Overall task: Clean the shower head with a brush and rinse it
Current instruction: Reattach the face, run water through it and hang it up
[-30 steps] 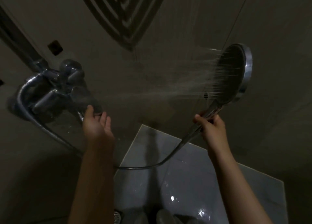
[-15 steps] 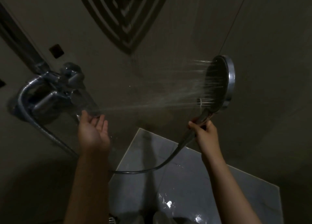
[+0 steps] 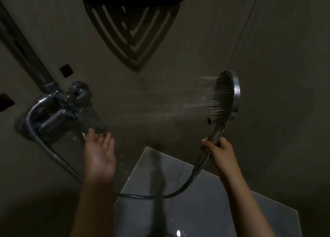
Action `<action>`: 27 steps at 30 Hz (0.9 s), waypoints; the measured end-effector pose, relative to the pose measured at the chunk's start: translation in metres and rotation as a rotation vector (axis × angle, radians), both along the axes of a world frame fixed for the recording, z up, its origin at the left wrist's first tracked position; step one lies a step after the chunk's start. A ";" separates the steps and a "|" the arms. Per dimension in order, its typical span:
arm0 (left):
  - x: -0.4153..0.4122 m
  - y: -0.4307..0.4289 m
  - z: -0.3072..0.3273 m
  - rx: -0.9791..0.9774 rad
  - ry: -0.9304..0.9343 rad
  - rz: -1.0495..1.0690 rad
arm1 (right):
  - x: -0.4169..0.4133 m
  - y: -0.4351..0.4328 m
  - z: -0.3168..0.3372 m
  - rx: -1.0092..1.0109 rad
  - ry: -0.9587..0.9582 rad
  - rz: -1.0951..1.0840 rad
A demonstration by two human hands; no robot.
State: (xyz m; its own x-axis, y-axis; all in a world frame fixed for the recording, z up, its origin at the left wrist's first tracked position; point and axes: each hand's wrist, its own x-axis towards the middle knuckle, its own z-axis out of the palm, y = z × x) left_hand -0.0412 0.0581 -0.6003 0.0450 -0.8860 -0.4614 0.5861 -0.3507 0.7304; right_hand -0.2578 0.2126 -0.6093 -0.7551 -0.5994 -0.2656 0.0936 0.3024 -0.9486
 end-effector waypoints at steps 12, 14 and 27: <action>0.005 0.033 -0.009 0.013 0.047 0.055 | -0.011 0.017 -0.002 0.074 0.015 0.141; 0.006 0.044 -0.010 0.016 0.041 0.075 | -0.015 0.020 -0.001 0.083 0.008 0.178; 0.016 0.133 -0.014 0.047 -0.013 0.221 | -0.036 0.044 -0.010 0.187 0.052 0.424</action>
State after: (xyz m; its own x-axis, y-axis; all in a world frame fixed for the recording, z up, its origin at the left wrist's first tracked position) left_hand -0.0247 0.1911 -0.6144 0.2423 -0.8316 -0.4997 0.6431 -0.2480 0.7245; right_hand -0.2935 0.2570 -0.6193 -0.4689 -0.8034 -0.3670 -0.1217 0.4703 -0.8741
